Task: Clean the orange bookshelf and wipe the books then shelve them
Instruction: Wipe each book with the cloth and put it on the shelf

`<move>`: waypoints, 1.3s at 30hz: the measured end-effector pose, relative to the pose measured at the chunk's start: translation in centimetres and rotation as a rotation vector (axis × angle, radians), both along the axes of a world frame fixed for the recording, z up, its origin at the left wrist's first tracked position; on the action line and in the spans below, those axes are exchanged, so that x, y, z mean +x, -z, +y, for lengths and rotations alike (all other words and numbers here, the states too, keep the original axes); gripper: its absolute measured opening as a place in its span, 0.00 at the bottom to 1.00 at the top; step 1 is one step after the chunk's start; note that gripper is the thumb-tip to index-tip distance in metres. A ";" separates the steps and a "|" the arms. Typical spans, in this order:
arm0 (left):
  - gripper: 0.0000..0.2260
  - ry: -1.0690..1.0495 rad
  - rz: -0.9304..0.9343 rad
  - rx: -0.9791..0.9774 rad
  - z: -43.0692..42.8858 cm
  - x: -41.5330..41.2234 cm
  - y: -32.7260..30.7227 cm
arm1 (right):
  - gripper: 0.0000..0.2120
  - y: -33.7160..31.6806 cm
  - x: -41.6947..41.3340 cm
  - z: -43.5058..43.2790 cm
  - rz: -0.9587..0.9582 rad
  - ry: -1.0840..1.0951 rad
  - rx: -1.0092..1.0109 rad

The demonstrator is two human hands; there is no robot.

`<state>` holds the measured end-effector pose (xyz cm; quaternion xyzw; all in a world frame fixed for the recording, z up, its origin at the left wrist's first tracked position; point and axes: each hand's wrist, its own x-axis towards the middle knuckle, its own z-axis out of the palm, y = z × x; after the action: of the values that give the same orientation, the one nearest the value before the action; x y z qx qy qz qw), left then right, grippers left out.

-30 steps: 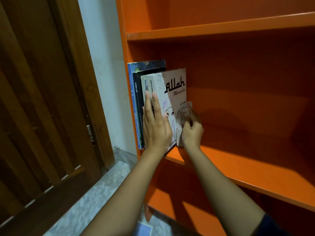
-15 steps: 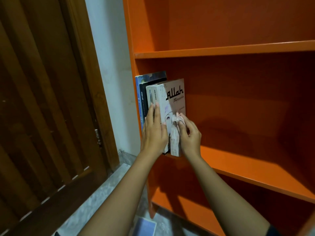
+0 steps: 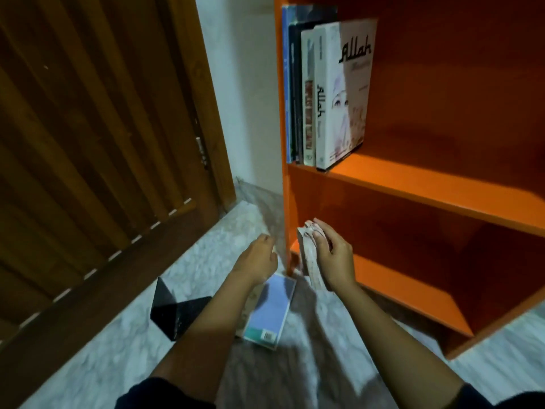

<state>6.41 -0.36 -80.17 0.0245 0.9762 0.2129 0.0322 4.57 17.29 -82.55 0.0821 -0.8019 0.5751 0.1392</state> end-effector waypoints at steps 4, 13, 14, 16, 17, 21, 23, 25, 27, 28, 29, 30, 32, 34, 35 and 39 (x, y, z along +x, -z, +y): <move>0.20 -0.047 -0.186 -0.066 -2.7 1.2 7.4 | 0.14 6.3 0.8 -1.4 -0.160 0.002 0.049; 0.22 -0.109 -0.463 -0.167 -6.4 2.2 20.9 | 0.18 17.2 1.4 -4.0 -0.445 -0.022 0.218; 0.22 -0.145 -0.460 -0.138 -6.6 2.1 21.7 | 0.19 18.2 1.3 -4.2 -0.472 -0.015 0.242; 0.21 -0.197 -0.446 -0.096 -6.8 1.9 23.2 | 0.24 20.2 1.1 -4.7 -0.535 0.009 0.299; 0.20 -0.226 -0.415 -0.071 -7.1 1.8 24.1 | 0.26 21.0 1.0 -5.0 -0.566 0.025 0.327; 0.21 -0.347 -0.384 0.042 -7.6 1.2 26.2 | 0.16 23.6 0.9 -5.9 -0.665 0.041 0.400; 0.21 -0.385 -0.383 0.089 -7.8 1.2 26.8 | 0.15 24.4 1.1 -6.2 -0.701 0.046 0.398; 0.20 -0.391 -0.379 0.095 -8.0 1.1 27.0 | 0.15 25.2 1.3 -6.5 -0.726 0.040 0.396; 0.22 -0.388 -0.381 0.080 -8.0 1.0 26.8 | 0.15 25.8 1.4 -6.8 -0.739 0.028 0.404; 0.25 -0.384 -0.391 0.063 -8.0 0.9 26.7 | 0.15 26.1 1.4 -6.9 -0.747 0.027 0.401; 0.28 -0.376 -0.398 0.053 -8.1 0.9 26.7 | 0.14 26.2 1.5 -7.0 -0.757 0.029 0.385; 0.30 -0.367 -0.417 0.049 -8.0 1.0 26.6 | 0.13 26.1 1.6 -7.0 -0.763 0.030 0.354; 0.33 -0.363 -0.434 0.061 -7.9 1.2 26.7 | 0.11 26.1 1.9 -7.0 -0.778 0.018 0.293; 0.35 -0.397 -0.432 0.127 -7.9 1.3 27.0 | 0.11 26.3 2.2 -6.9 -0.769 -0.004 0.229; 0.35 -0.425 -0.435 0.166 -8.0 1.4 27.3 | 0.11 26.3 2.2 -6.8 -0.747 -0.017 0.194; 0.37 -0.559 -0.388 0.411 -7.9 1.4 27.3 | 0.14 25.7 2.1 -6.5 -0.705 -0.033 0.018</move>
<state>7.77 -8.24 -107.47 -0.2771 0.8581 0.4049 0.1513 6.67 10.79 -108.25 -0.1071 -0.8043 0.5632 -0.1561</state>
